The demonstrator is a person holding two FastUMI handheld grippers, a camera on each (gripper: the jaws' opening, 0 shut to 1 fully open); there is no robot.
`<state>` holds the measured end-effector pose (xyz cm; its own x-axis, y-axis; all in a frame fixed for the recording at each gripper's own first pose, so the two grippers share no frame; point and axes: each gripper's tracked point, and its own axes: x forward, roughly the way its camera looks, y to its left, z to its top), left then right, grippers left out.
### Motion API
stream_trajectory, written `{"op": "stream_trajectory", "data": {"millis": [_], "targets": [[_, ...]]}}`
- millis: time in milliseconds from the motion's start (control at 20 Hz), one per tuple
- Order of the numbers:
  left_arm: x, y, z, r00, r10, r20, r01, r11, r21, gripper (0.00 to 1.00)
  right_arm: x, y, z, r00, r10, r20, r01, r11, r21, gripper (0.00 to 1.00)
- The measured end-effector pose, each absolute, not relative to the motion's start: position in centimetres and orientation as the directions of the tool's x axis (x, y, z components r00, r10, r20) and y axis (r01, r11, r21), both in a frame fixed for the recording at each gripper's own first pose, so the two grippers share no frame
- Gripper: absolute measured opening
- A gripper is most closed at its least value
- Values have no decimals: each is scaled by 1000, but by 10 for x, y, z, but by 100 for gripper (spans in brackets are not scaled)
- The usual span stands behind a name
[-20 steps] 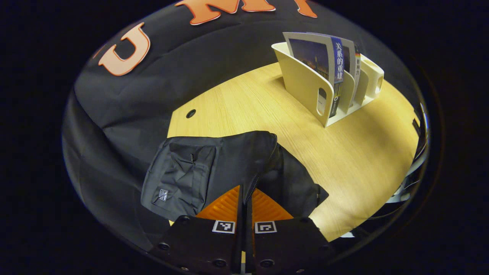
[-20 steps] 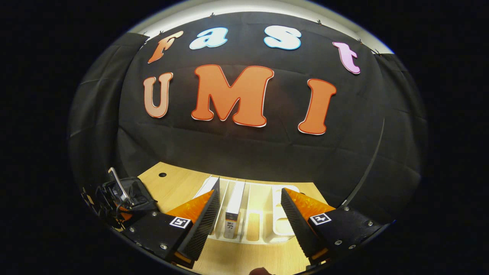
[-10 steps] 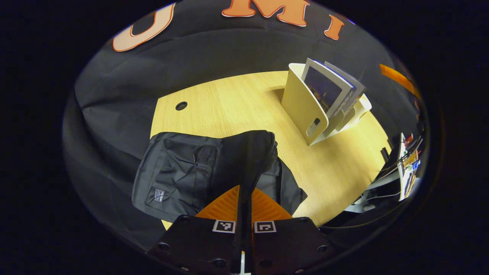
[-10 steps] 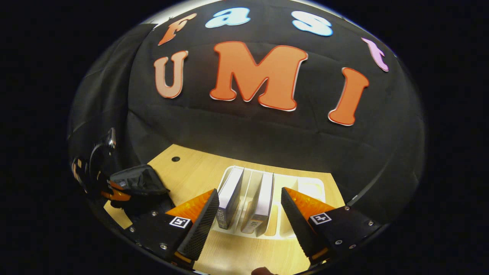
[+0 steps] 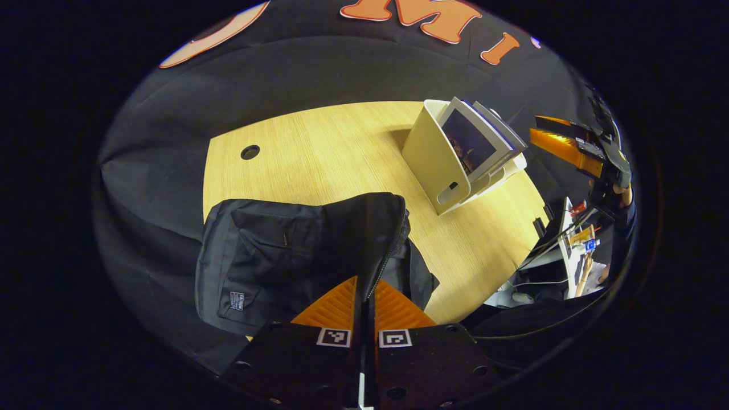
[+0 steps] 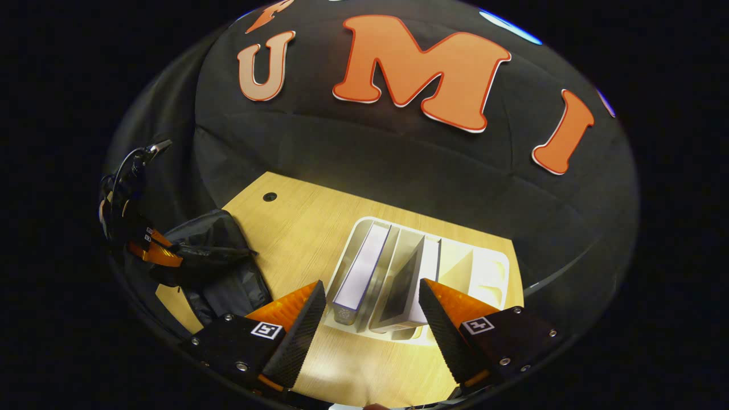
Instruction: Open the schoolbag, grab two books from the bookshelf and put them into the schoolbag.
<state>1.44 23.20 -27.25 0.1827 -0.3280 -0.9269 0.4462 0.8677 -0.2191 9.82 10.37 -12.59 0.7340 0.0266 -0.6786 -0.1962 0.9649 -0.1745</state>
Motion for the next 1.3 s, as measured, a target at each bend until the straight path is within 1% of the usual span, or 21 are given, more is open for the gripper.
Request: {"op": "stream_trajectory", "data": {"millis": [200,300,400,550,650,750,800,850,900,1050,1100,1150,1200,1250,1300], "targets": [[22,239,-269,152,-323,-934,494,844,-211,4,111,110,-143,655,36,-755,-187,975,-115,98],[24,242,-270,139,-312,-940,514,834,-201,4,119,108,-151,623,3,-782,-186,972,-145,99],[27,247,-265,134,-305,-943,538,821,-189,4,127,113,-159,579,4,-815,-186,974,-127,99],[32,249,-265,130,-305,-944,562,807,-183,4,141,122,-173,498,26,-867,-158,986,-61,99],[33,248,-265,124,-311,-942,570,800,-188,4,153,122,-183,455,17,-890,-121,992,-43,98],[34,249,-266,120,-312,-942,580,793,-188,4,162,118,-191,405,0,-914,-91,995,-40,93],[34,250,-266,122,-312,-942,587,788,-185,4,166,116,-198,384,-13,-923,-68,997,-43,87],[36,253,-266,123,-310,-943,589,788,-182,4,168,115,-202,355,-19,-935,-59,997,-43,84],[37,253,-265,125,-311,-942,591,786,-181,4,170,111,-208,335,-42,-941,-33,998,-56,78],[37,255,-267,119,-312,-943,590,786,-185,4,172,108,-225,280,-83,-956,-5,996,-88,72],[38,254,-268,117,-315,-942,591,784,-189,4,171,107,-230,260,-89,-961,-7,996,-94,67],[37,254,-270,113,-316,-942,591,784,-192,4,169,109,-233,250,-101,-963,3,995,-103,64],[37,253,-271,110,-319,-941,586,786,-197,4,167,109,-236,239,-107,-965,12,994,-107,54],[37,253,-273,107,-320,-941,587,785,-200,4,167,113,-237,237,-98,-966,26,995,-94,51],[37,252,-273,105,-322,-941,585,785,-204,4,165,115,-236,233,-96,-968,34,995,-90,41]]}}
